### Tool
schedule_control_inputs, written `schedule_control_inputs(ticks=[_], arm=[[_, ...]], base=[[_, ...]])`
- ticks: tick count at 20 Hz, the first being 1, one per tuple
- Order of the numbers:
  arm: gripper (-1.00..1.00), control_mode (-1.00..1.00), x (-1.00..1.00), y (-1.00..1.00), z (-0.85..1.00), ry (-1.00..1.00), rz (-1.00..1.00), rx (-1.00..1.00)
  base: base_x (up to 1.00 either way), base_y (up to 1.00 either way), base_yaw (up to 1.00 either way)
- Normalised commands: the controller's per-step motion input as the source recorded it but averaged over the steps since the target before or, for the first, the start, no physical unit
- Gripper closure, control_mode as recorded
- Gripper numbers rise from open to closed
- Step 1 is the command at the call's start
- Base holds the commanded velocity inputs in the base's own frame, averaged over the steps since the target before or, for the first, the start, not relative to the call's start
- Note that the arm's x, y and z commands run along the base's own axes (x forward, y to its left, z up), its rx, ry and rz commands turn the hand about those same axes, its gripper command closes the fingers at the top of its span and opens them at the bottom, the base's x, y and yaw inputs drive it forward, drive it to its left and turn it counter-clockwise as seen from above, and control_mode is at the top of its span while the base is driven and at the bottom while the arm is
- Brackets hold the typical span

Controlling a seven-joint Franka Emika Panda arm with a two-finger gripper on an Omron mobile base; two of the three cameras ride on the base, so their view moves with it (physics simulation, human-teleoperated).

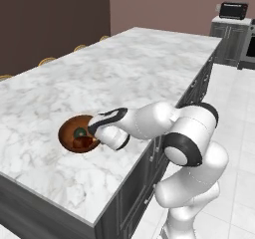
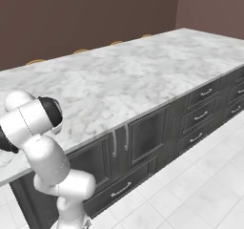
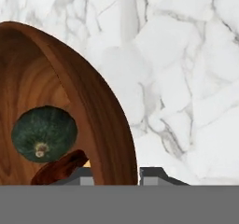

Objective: The microwave is finished heating the steak and squash. Take the bowl containing the food and place it on the dining counter.

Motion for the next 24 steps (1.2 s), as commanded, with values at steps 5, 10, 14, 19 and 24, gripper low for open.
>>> schedule_control_inputs(ticks=[5, 10, 14, 19, 24], arm=[[-1.00, -1.00, -0.05, -0.01, 0.16, 0.00, 0.00, 0.01], [-1.00, -1.00, -0.54, -0.13, 0.84, -0.08, -0.01, 0.05], [-1.00, -1.00, -0.84, -0.27, 1.00, -0.20, 0.00, 0.08], [-1.00, -1.00, -1.00, -0.31, 1.00, -0.27, 0.00, 0.10], [-1.00, -1.00, -1.00, -0.34, 1.00, -0.24, 0.00, 0.10]], base=[[0.00, 0.00, 0.00], [0.00, 0.00, 0.00], [0.00, 0.00, 0.00], [0.00, 0.00, 0.00], [0.00, 0.00, 0.00]])
